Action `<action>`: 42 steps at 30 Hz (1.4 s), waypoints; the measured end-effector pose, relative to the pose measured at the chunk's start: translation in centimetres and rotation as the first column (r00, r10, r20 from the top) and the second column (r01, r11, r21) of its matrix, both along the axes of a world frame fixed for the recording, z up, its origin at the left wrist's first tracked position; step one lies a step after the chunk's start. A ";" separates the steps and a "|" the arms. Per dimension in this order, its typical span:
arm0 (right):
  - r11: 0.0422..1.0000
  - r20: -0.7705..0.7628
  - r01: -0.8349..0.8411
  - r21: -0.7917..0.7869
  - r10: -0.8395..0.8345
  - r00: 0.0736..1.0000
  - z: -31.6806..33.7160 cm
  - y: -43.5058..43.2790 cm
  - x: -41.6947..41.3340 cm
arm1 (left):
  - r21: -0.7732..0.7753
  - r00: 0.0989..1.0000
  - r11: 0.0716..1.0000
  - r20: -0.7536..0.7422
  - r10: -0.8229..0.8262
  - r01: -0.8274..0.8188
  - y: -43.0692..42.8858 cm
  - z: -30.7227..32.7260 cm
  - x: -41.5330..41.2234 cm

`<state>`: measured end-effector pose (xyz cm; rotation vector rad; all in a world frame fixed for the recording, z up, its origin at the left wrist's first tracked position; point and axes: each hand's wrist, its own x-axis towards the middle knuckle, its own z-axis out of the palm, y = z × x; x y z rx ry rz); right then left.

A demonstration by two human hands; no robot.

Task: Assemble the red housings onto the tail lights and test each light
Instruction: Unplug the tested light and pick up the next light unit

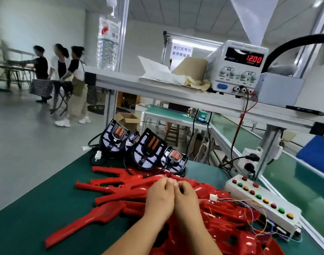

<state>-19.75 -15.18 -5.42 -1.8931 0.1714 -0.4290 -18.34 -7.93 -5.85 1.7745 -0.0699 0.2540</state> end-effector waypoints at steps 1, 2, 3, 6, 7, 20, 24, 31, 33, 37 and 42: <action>1.000 0.001 0.004 -0.023 -0.004 1.000 -0.2 0.0 0.0 | 0.024 1.000 1.000 0.004 -0.009 0.009 0.1 -0.1 0.1; 0.999 0.003 0.009 -0.046 -0.009 1.000 -0.3 0.1 0.0 | 0.041 1.000 0.999 0.007 -0.018 0.018 0.3 -0.2 0.1; 0.998 0.003 0.016 -0.061 -0.016 1.000 -0.5 0.1 -0.1 | 0.046 0.999 0.998 0.013 -0.031 0.030 0.4 -0.3 0.2; 0.997 0.011 0.020 -0.068 -0.019 1.000 -0.6 0.1 -0.3 | 0.059 0.998 0.996 0.021 -0.063 0.061 0.5 -0.6 0.3; 0.996 0.015 0.021 -0.082 -0.020 1.000 -0.6 0.1 -0.3 | 0.069 0.997 0.996 0.026 -0.067 0.065 0.6 -0.6 0.4; 0.994 0.019 0.046 -0.101 -0.044 0.999 -1.3 0.5 0.2 | 0.076 0.996 0.993 -0.005 -0.086 0.087 1.3 -0.9 0.5; 0.998 0.026 0.051 -0.025 -0.050 0.998 -1.4 0.8 0.2 | 0.085 0.997 0.993 -0.012 -0.078 0.079 1.2 -0.8 0.8; 0.999 0.066 0.033 0.030 -0.034 0.997 -1.9 0.1 0.3 | 0.123 0.992 0.985 0.023 -0.123 0.120 1.1 -0.6 0.6; 0.999 0.129 0.023 0.040 -0.028 0.991 -2.0 -0.1 0.3 | 0.158 0.992 0.983 0.072 -0.108 0.095 1.5 -0.1 0.8; 1.000 0.264 0.015 -0.014 -0.011 0.964 -1.6 -0.4 -0.2 | 0.191 0.988 0.979 0.149 0.047 -0.076 3.7 2.2 4.0; 0.994 0.359 0.062 -0.095 -0.024 0.933 -1.0 -0.5 -0.9 | 0.348 0.958 0.892 0.096 0.271 -0.288 8.1 4.1 11.6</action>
